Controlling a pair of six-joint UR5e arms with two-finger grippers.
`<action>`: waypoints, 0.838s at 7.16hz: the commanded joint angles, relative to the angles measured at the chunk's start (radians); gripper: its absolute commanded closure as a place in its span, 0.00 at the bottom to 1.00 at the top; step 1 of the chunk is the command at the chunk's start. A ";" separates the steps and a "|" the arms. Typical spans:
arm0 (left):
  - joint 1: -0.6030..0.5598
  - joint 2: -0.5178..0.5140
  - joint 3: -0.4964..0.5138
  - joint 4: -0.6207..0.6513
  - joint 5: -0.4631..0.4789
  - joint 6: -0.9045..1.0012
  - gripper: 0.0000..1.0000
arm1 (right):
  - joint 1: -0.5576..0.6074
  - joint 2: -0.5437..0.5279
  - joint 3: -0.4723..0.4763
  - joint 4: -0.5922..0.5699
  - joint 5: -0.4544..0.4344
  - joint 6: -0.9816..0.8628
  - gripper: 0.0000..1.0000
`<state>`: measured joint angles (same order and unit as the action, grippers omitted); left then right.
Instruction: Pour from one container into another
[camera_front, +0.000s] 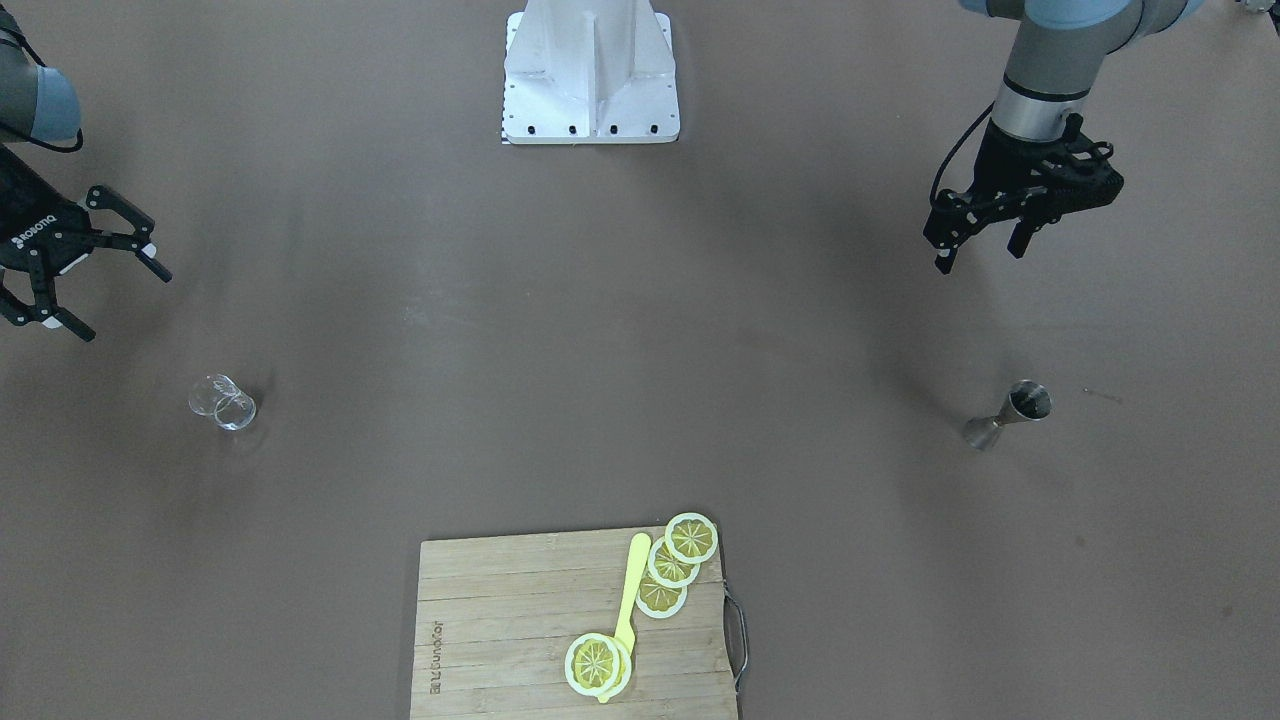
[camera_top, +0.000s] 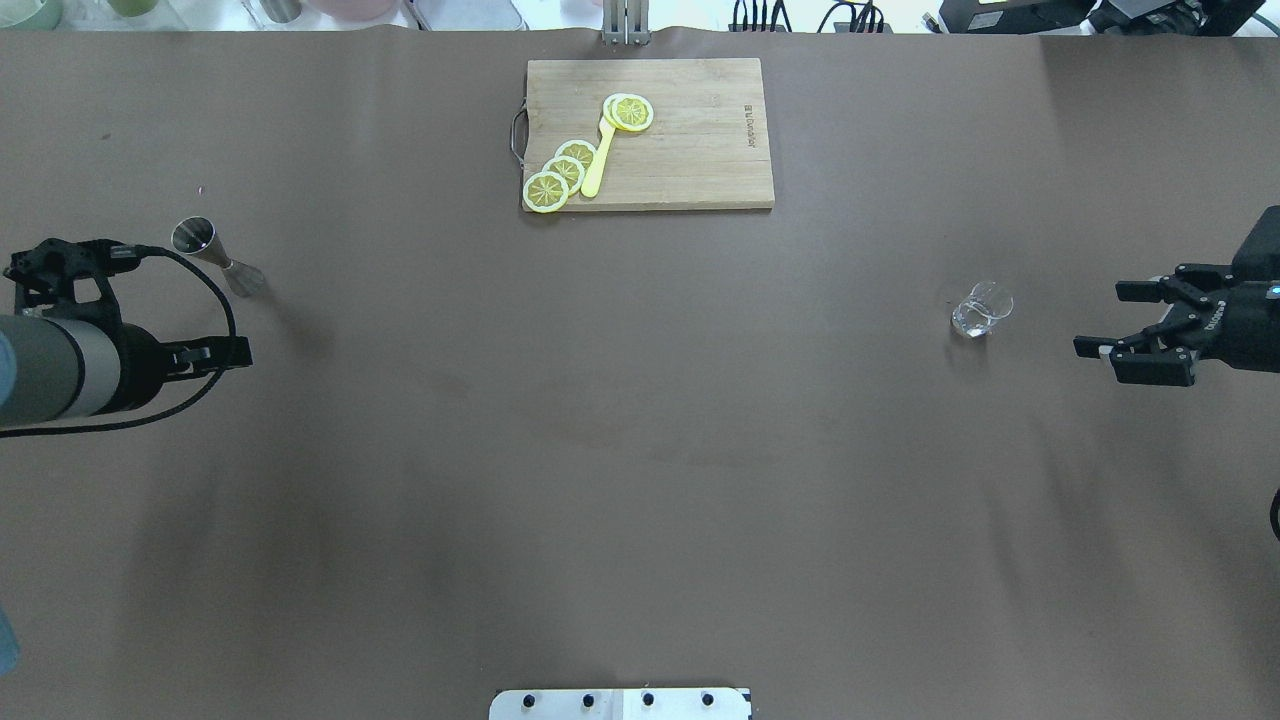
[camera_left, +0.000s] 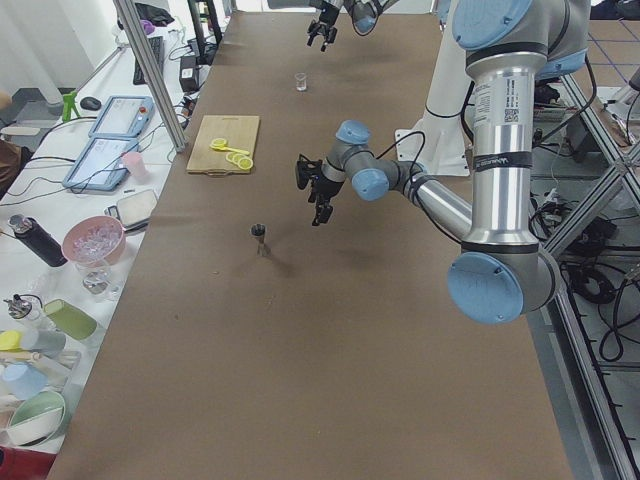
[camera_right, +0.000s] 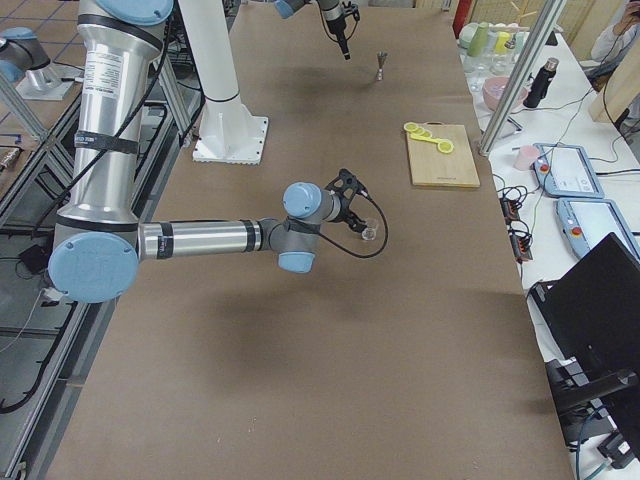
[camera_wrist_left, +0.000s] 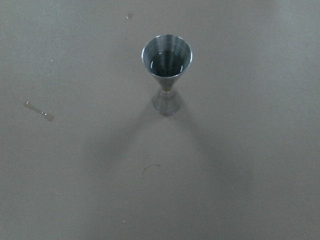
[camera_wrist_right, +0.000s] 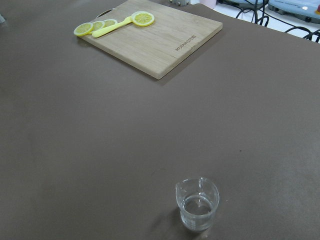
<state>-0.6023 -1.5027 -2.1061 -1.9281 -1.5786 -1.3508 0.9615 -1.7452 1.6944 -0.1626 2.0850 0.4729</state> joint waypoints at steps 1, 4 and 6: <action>0.187 0.028 0.002 -0.077 0.310 -0.140 0.01 | -0.004 -0.001 -0.062 0.085 0.004 -0.088 0.00; 0.227 0.065 0.034 -0.066 0.502 -0.154 0.01 | -0.009 0.105 -0.276 0.265 0.041 -0.140 0.00; 0.182 0.090 0.067 -0.063 0.544 -0.152 0.01 | -0.009 0.212 -0.408 0.310 0.091 -0.154 0.00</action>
<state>-0.3963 -1.4246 -2.0585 -1.9916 -1.0687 -1.5047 0.9527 -1.5995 1.3695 0.1183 2.1386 0.3302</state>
